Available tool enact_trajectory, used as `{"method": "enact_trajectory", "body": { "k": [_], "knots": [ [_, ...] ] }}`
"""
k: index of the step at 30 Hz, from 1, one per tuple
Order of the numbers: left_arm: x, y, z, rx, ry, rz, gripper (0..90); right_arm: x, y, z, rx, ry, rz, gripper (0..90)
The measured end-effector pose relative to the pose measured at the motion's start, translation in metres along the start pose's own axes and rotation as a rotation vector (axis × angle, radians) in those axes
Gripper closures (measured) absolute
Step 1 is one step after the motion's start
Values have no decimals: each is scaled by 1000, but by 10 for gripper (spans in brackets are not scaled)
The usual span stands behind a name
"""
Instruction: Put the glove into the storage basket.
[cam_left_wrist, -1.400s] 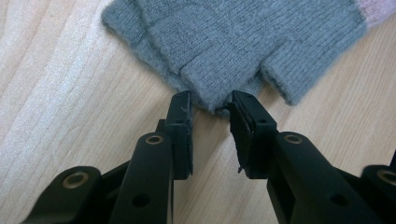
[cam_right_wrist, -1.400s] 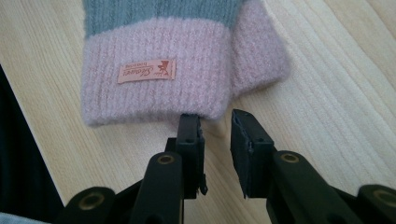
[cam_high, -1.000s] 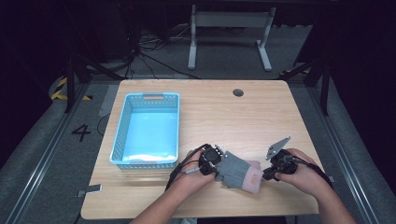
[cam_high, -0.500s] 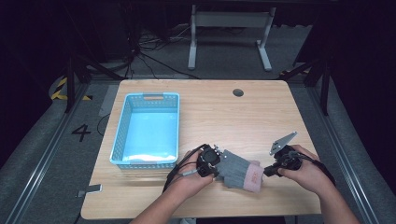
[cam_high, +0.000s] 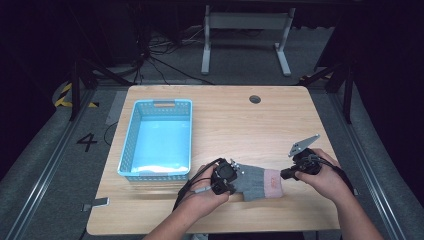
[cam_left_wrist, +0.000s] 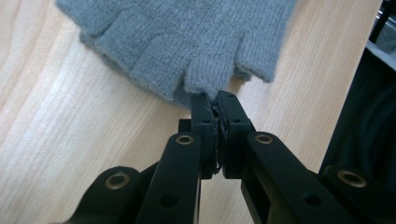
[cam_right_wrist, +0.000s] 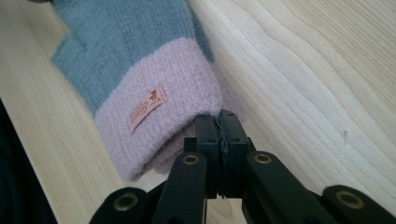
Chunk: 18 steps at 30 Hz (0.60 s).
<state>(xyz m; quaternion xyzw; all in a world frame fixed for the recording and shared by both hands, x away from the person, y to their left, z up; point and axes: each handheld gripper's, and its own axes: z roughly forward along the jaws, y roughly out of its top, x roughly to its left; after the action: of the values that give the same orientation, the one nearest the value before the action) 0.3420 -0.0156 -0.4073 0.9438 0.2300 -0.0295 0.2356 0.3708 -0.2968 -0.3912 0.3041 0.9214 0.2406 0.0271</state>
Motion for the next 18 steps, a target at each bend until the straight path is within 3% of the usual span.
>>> {"method": "enact_trajectory", "body": {
  "k": [15,18],
  "knots": [
    [5,2,17,38,0,-1,865,-9,-2,18,26,-19,30,894],
    [7,1,20,46,1,-4,824,-10,-4,21,33,-34,25,887]
  ]
}}
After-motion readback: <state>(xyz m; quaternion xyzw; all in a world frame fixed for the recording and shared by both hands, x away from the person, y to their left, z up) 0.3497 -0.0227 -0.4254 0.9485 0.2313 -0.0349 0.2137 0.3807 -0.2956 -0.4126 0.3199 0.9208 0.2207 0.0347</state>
